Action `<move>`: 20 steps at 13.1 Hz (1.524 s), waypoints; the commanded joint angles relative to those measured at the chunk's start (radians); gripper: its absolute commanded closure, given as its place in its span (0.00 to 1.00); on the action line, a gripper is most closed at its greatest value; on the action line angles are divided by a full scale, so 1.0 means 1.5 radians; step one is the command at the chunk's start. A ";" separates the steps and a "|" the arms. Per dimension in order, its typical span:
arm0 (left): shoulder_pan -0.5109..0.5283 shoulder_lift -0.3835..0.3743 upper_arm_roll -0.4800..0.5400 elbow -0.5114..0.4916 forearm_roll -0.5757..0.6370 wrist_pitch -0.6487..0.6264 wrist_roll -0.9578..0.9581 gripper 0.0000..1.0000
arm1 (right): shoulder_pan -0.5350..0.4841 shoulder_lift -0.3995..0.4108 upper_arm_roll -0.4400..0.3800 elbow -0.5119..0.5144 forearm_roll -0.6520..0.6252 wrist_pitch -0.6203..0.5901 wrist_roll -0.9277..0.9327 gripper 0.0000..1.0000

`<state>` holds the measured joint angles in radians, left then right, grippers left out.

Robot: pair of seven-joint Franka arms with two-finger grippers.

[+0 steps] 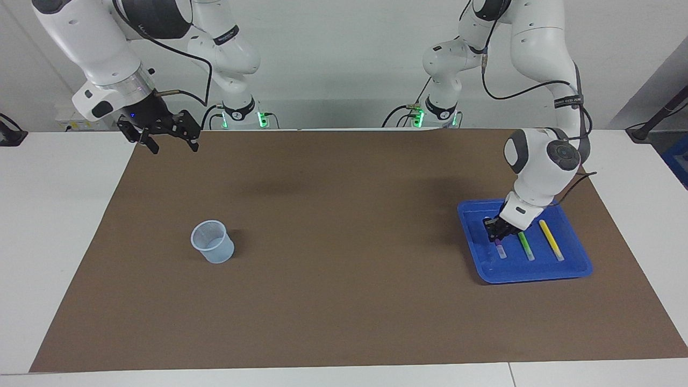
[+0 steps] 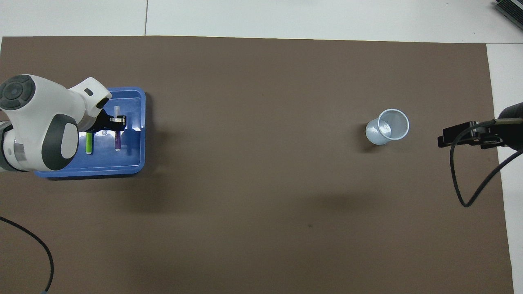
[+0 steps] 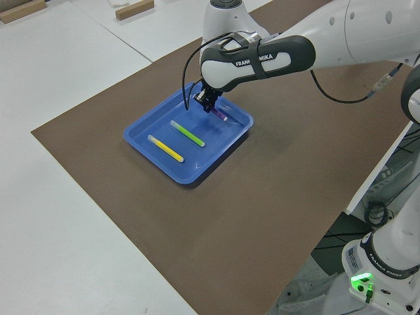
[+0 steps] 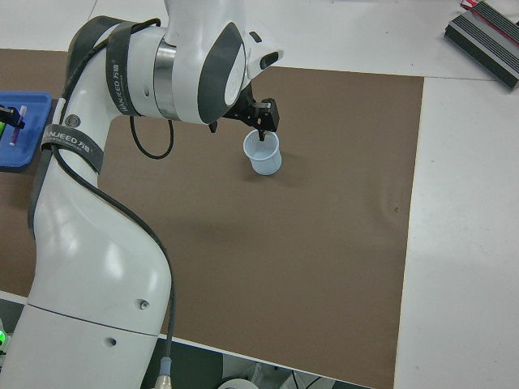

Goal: Right arm passes pens to left for tray arrangement
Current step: 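Lower the purple pen upright into the tray with the left gripper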

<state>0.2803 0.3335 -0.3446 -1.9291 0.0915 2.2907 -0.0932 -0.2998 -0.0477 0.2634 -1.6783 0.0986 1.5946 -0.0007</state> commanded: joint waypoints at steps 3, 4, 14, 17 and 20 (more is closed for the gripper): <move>0.002 0.000 0.000 -0.039 0.016 0.033 -0.040 1.00 | -0.010 -0.018 0.009 -0.020 -0.010 0.012 0.007 0.00; 0.003 0.001 0.001 -0.044 0.017 0.045 -0.040 1.00 | -0.010 -0.018 0.009 -0.019 -0.010 0.012 0.007 0.00; 0.014 0.002 0.001 -0.048 0.019 0.052 0.005 0.34 | -0.009 -0.018 0.010 -0.019 -0.010 0.012 0.006 0.00; 0.014 0.002 0.000 -0.048 0.019 0.051 0.005 0.34 | -0.009 -0.018 0.010 -0.019 -0.010 0.012 0.005 0.00; 0.013 0.002 0.000 -0.047 0.019 0.050 0.006 0.29 | -0.009 -0.018 0.010 -0.019 -0.010 0.012 0.006 0.00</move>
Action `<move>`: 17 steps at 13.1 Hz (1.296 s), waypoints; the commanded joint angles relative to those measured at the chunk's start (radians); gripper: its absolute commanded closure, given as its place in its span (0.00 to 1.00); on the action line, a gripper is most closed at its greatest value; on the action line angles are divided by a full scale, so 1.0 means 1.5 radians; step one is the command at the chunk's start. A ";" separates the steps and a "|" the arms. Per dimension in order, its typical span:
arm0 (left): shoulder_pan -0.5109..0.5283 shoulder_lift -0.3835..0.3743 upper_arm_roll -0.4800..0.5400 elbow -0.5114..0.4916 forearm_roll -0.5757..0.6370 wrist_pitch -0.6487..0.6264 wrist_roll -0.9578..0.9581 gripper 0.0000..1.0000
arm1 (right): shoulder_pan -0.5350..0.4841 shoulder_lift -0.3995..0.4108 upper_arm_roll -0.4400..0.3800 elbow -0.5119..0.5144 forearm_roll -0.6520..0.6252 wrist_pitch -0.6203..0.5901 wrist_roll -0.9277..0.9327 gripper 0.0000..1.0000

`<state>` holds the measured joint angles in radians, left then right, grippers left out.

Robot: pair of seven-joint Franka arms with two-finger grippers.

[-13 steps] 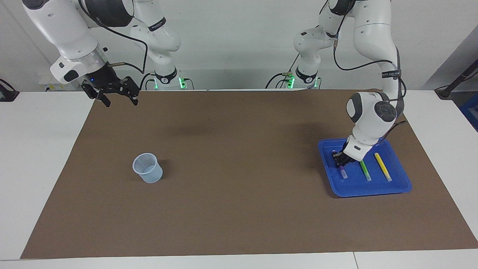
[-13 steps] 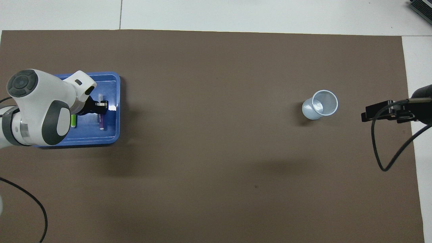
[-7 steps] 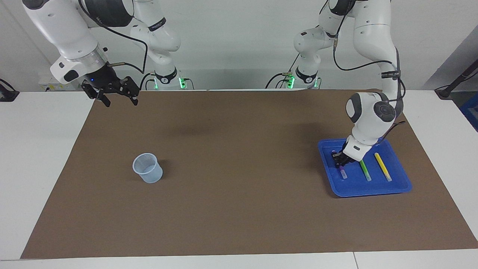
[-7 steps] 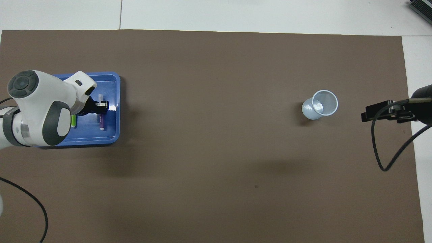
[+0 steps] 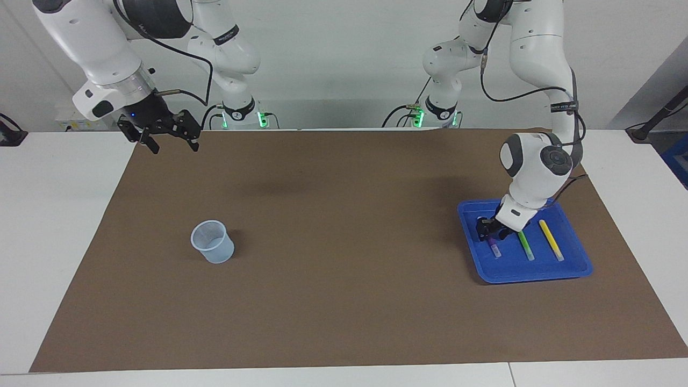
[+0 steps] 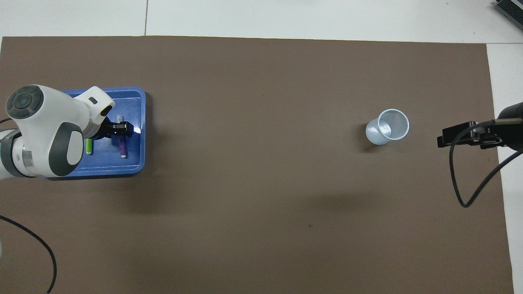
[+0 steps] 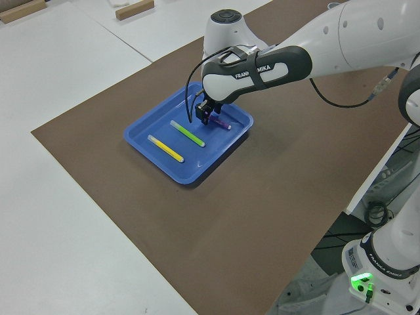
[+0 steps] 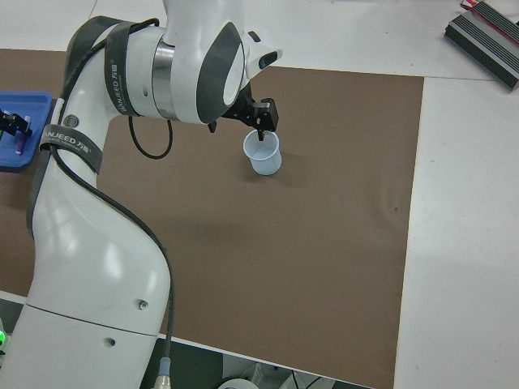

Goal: Right arm passes pens to left for tray arrangement
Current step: 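Lower the purple pen upright into the tray with the left gripper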

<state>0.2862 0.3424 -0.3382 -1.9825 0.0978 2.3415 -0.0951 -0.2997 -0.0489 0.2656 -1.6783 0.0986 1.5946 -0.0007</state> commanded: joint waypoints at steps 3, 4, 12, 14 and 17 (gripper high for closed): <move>0.008 -0.004 -0.005 -0.009 0.015 0.016 0.008 0.13 | -0.010 -0.017 0.007 -0.019 -0.010 0.004 0.004 0.00; 0.005 -0.005 -0.005 -0.007 0.015 0.016 0.012 0.00 | -0.010 -0.017 0.007 -0.020 -0.010 0.004 0.004 0.00; 0.008 -0.019 -0.005 0.028 0.015 0.019 0.009 0.00 | -0.008 -0.019 0.008 -0.019 -0.010 0.002 0.005 0.00; 0.009 -0.024 -0.005 0.057 0.015 0.019 0.009 0.00 | -0.010 -0.019 0.006 -0.019 -0.010 -0.009 0.005 0.00; -0.001 -0.037 -0.006 0.093 0.015 0.019 0.004 0.00 | -0.015 -0.020 -0.005 -0.017 -0.010 -0.019 0.004 0.00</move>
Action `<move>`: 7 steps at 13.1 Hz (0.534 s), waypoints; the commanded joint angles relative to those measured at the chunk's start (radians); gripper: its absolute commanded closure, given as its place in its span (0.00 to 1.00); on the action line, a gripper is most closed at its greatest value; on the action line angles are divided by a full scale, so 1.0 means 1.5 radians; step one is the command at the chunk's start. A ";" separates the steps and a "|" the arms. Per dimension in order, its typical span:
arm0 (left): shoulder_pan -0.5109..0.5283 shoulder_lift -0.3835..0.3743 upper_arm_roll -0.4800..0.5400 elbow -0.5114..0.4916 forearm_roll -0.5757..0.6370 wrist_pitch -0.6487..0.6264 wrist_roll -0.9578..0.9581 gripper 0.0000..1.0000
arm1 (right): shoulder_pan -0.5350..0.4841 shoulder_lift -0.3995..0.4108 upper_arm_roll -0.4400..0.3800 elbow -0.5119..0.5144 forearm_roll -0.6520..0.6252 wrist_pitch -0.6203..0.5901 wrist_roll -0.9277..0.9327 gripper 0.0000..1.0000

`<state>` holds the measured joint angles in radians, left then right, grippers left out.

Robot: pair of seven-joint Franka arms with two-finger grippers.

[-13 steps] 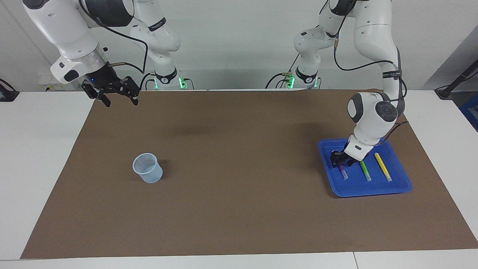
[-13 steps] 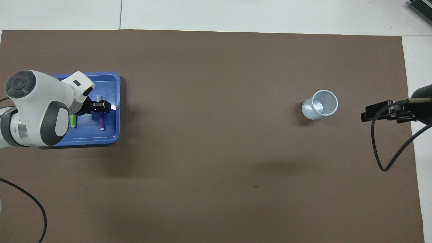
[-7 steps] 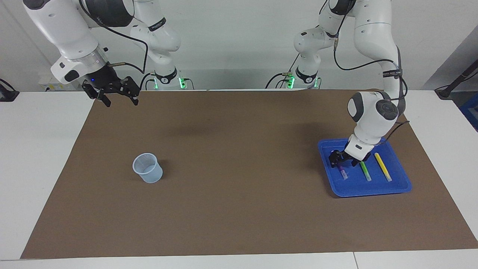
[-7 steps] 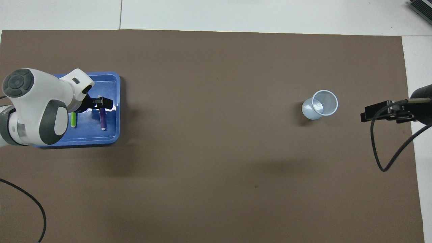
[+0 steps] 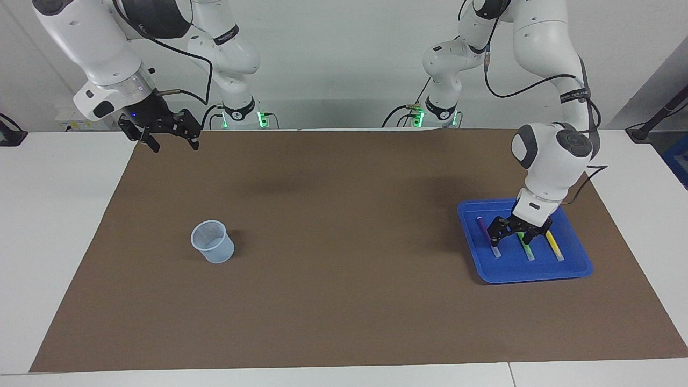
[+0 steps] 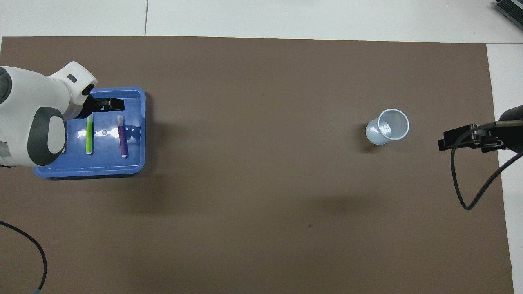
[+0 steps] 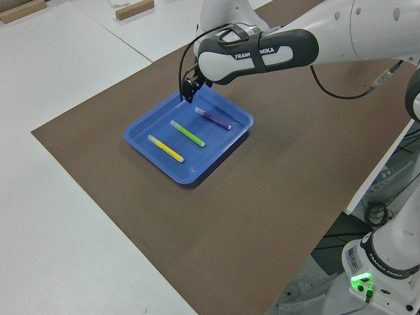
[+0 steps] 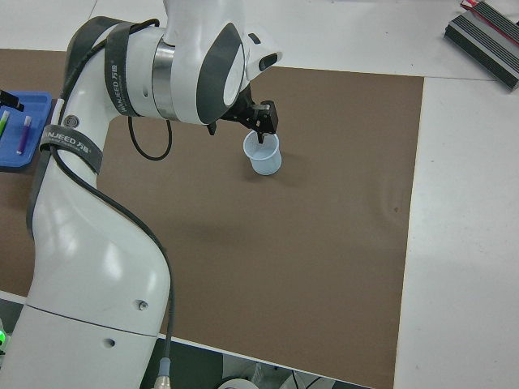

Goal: Right arm passes pens to left for tray arrangement
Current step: 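Open the left gripper and withdraw it from the tray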

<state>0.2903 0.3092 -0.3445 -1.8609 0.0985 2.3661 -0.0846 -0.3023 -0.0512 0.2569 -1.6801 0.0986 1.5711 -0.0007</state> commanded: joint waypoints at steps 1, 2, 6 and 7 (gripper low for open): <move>-0.005 -0.019 -0.001 0.021 0.013 0.000 -0.005 0.00 | -0.008 -0.018 0.002 -0.014 -0.009 -0.002 0.005 0.00; -0.003 -0.026 -0.001 0.022 0.012 -0.012 -0.004 0.00 | -0.004 -0.018 0.002 -0.015 -0.010 0.000 0.006 0.00; -0.005 -0.058 -0.008 0.033 0.007 -0.067 -0.005 0.00 | 0.013 -0.021 0.007 -0.021 -0.012 0.007 0.006 0.00; -0.006 -0.072 -0.008 0.034 0.007 -0.088 -0.005 0.00 | 0.013 -0.021 0.007 -0.022 -0.012 0.007 0.006 0.00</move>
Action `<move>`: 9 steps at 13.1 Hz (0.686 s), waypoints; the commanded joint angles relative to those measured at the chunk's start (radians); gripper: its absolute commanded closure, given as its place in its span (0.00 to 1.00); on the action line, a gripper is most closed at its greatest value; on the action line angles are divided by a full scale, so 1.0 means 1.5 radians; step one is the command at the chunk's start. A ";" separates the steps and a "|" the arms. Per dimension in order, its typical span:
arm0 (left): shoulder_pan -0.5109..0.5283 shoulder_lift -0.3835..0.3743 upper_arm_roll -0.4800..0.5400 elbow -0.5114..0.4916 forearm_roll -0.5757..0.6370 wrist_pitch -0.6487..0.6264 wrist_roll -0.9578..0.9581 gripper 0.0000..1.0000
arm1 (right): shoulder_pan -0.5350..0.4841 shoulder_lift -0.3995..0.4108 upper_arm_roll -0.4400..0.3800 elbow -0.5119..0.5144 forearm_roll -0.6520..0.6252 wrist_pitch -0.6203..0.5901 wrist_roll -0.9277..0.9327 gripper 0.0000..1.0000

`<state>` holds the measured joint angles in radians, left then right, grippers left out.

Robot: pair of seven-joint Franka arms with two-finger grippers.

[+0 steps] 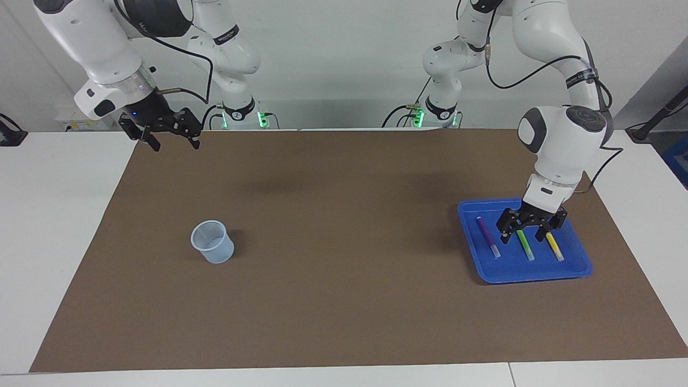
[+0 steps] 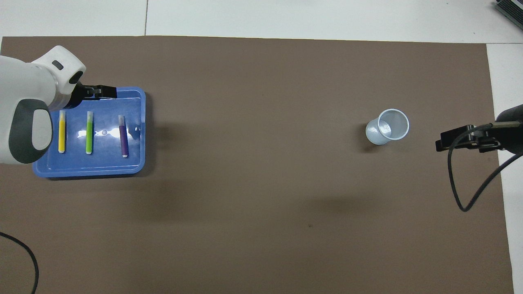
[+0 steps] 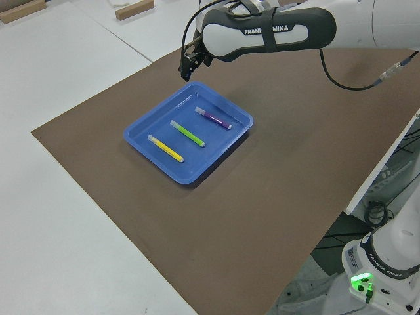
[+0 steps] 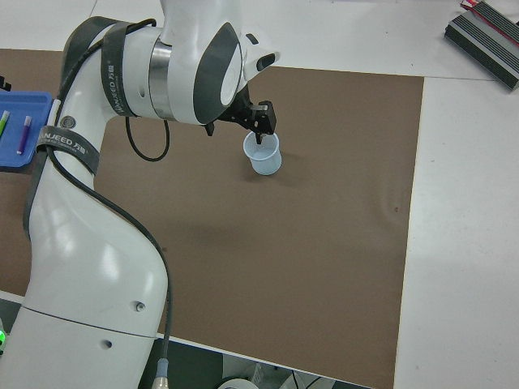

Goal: Right arm passes pens to left for tray arrangement
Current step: 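Open the left gripper and withdraw it from the tray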

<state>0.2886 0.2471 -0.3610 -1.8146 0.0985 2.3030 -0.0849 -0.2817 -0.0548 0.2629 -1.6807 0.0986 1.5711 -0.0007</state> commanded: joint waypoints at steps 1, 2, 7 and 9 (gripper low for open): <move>-0.005 -0.041 0.002 0.004 0.006 -0.073 -0.006 0.00 | 0.000 -0.019 0.003 -0.022 -0.012 0.006 0.005 0.00; -0.004 -0.055 0.002 0.006 0.006 -0.096 -0.005 0.00 | 0.000 -0.020 0.003 -0.022 -0.012 0.006 0.005 0.00; -0.124 -0.105 0.094 0.050 0.004 -0.253 -0.016 0.00 | 0.001 -0.021 0.003 -0.022 -0.013 0.007 0.006 0.00; -0.187 -0.143 0.160 0.050 -0.018 -0.292 -0.024 0.00 | 0.001 -0.021 0.003 -0.022 -0.013 0.007 0.006 0.00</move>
<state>0.0878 0.0868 -0.2083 -1.7368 0.0934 1.9258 -0.1070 -0.2781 -0.0576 0.2639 -1.6829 0.0986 1.5711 -0.0007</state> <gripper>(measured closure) 0.000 0.000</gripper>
